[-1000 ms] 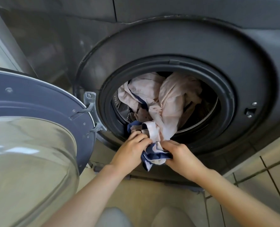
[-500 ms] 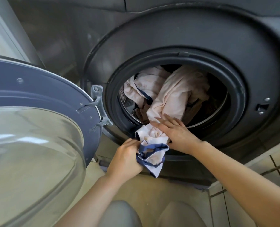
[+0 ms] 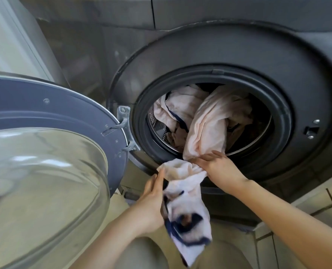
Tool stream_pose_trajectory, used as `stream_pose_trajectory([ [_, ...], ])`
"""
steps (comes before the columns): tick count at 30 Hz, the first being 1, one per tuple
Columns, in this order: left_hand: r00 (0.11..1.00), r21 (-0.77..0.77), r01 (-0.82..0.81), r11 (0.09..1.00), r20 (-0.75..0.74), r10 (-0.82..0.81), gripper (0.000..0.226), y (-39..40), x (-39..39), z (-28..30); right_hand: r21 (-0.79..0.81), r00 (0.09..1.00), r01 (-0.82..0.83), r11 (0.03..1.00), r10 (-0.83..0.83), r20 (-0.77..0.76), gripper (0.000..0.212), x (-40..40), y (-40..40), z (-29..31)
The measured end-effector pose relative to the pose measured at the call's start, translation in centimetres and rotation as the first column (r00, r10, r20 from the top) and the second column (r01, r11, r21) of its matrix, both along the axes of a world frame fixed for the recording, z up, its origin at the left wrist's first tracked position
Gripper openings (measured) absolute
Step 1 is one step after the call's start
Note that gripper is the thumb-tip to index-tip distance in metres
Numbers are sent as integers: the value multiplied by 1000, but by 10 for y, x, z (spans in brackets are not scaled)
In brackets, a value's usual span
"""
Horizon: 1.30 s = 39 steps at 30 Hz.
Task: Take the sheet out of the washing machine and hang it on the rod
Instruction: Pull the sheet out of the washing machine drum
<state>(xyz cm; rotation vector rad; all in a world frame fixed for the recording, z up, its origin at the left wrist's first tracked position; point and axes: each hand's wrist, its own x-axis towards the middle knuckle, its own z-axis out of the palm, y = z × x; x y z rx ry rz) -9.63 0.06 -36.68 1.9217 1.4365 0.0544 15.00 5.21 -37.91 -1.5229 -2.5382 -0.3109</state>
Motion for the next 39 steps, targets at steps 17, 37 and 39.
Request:
stream_pose_trajectory([
  [17, 945, 181, -181, 967, 303, 120, 133, 10, 54, 15, 42, 899, -16, 999, 32, -436, 27, -36, -46, 24],
  [37, 987, 241, -139, 960, 114, 114, 57, -5, -15, -14, -245, 949, 86, 966, -5, 316, 129, -9, 34, 32],
  [39, 973, 297, -202, 933, 169, 157, 49, -8, -20, -13, -319, 948, 159, 934, -54, 314, 122, -6, 43, 30],
])
